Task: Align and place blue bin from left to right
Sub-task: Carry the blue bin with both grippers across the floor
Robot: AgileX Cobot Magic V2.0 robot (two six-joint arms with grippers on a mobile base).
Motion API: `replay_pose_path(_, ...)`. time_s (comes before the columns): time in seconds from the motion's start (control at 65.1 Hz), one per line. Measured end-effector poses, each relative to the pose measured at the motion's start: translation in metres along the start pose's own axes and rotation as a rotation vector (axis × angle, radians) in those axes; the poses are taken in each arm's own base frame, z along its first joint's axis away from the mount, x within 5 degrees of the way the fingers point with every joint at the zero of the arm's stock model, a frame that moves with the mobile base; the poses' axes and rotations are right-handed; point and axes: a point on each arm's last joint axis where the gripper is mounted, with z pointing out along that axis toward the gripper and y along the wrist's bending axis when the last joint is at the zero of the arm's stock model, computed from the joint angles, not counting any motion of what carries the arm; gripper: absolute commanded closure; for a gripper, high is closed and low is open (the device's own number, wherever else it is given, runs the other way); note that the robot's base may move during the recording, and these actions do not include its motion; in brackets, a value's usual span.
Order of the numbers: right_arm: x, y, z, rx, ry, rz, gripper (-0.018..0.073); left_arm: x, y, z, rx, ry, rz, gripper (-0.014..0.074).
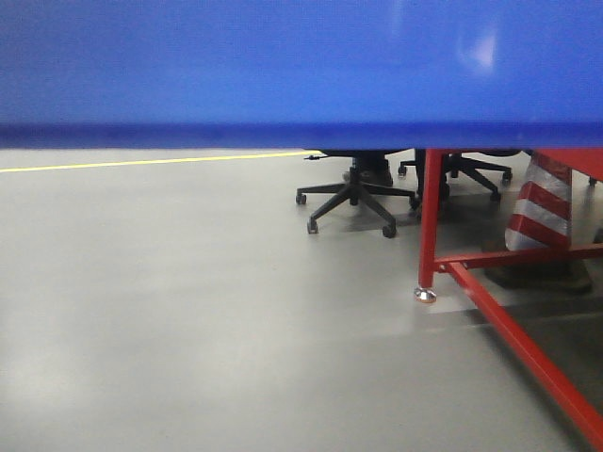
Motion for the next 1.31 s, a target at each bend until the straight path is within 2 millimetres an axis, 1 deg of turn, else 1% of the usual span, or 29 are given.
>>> replay_pose_path(1.306,-0.0028,0.0032,0.0007,-0.028,-0.031,-0.002,0.0638,-0.0025,0.0006,0.0015,-0.027,-0.03,0.015,0.0707)
